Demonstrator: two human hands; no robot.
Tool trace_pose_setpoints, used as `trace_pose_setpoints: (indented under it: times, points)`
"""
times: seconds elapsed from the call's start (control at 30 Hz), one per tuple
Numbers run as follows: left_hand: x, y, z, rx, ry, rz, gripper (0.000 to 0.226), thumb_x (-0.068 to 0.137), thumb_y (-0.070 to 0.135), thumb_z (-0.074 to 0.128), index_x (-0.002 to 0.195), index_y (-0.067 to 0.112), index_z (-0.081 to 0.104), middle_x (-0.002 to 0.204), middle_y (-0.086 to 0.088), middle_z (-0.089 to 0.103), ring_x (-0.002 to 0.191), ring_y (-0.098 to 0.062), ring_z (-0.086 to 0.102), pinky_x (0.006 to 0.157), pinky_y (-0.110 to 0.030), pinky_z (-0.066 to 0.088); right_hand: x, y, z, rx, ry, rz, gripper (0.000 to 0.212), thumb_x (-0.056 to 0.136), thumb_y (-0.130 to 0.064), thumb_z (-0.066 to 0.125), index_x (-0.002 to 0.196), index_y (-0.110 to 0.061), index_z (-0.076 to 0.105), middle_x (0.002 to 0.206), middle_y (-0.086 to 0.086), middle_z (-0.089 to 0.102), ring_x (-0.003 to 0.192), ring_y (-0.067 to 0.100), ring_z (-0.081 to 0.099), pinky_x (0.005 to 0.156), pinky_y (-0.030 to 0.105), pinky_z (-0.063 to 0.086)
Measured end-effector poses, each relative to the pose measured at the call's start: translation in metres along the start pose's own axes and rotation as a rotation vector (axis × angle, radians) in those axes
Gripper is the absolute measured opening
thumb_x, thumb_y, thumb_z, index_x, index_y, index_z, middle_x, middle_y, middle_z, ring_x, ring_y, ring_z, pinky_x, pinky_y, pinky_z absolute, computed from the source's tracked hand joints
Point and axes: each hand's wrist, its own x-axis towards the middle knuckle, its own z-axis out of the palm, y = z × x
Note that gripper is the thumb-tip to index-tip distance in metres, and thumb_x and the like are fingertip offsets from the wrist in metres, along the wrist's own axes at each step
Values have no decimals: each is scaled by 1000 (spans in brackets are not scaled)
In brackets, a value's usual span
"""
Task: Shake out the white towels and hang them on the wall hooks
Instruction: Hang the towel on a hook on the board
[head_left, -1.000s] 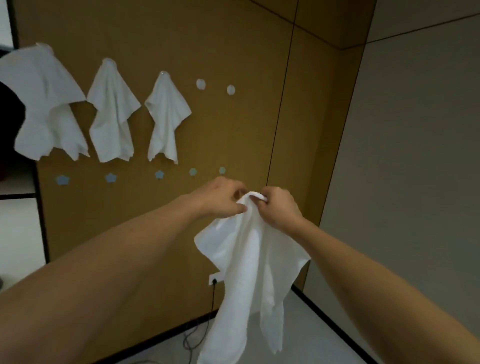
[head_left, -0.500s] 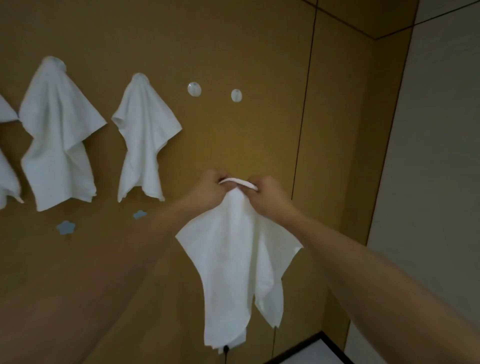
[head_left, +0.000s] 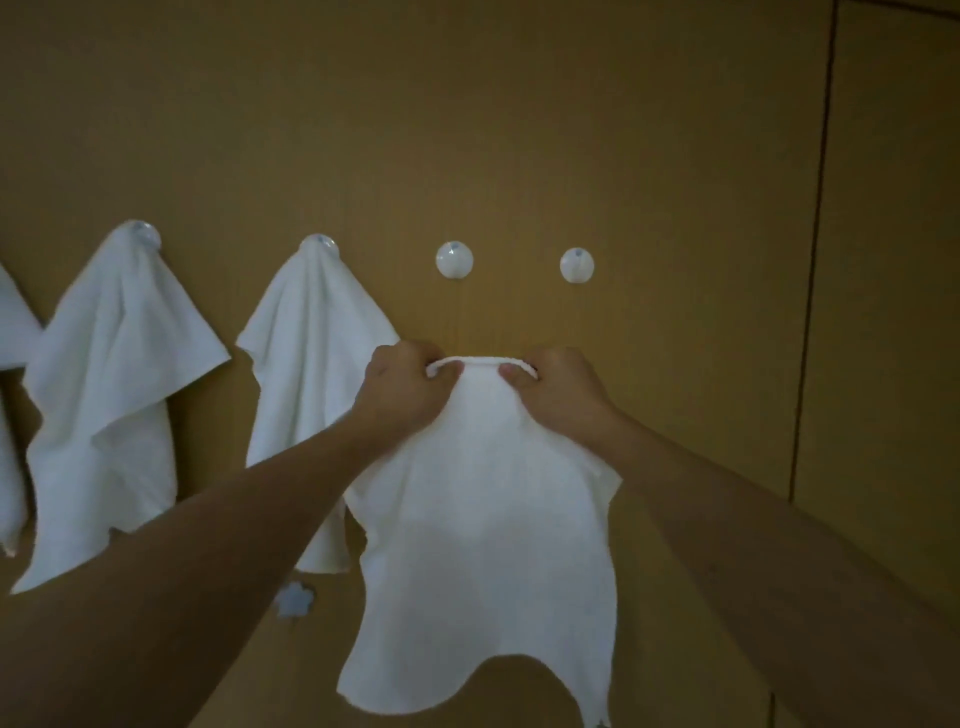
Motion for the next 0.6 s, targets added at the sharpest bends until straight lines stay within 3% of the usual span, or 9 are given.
trace_pose_setpoints:
  times: [0.17, 0.27, 0.37, 0.47, 0.53, 0.6]
  points:
    - [68, -10, -3, 38, 162, 48, 18, 91, 35, 57, 84, 21, 66, 75, 14, 61, 72, -3, 56, 66, -24, 37, 73, -1, 7, 9, 211, -106, 37, 92, -41, 56, 61, -21, 51, 60, -5, 54, 58, 16, 55, 50, 29, 37]
    - [108, -11, -8, -35, 252, 65, 9, 86, 30, 63, 93, 25, 63, 83, 10, 63, 77, -6, 57, 65, -24, 40, 111, -8, 4, 23, 324, -148, 19, 86, -35, 57, 78, -19, 62, 71, -2, 63, 66, 18, 61, 56, 34, 51]
    - [137, -6, -9, -12, 353, 108, 10, 84, 25, 60, 95, 26, 61, 77, 5, 62, 72, -6, 55, 58, -17, 34, 143, -17, 4, -2, 411, -216, 11, 87, -26, 54, 97, -21, 57, 76, -2, 62, 67, 18, 58, 55, 32, 48]
    - [164, -5, -8, 64, 413, 140, 11, 89, 23, 56, 95, 28, 62, 81, 5, 64, 67, -5, 54, 55, -16, 37, 170, -22, 8, -119, 483, -323, 15, 92, -18, 50, 102, -25, 60, 71, 1, 61, 63, 21, 57, 53, 30, 41]
    - [177, -12, -5, 76, 396, 152, 16, 90, 22, 53, 95, 29, 66, 87, 4, 68, 75, -11, 60, 67, -25, 46, 183, -21, 15, -258, 499, -374, 24, 96, -21, 46, 107, -25, 67, 78, 4, 67, 69, 25, 60, 61, 33, 45]
    - [181, -23, 2, 101, 371, 173, 20, 93, 21, 53, 101, 26, 70, 91, 2, 72, 84, -18, 64, 75, -28, 45, 189, -17, 28, -220, 500, -350, 29, 98, -22, 44, 115, -25, 67, 82, 5, 69, 71, 25, 61, 68, 37, 48]
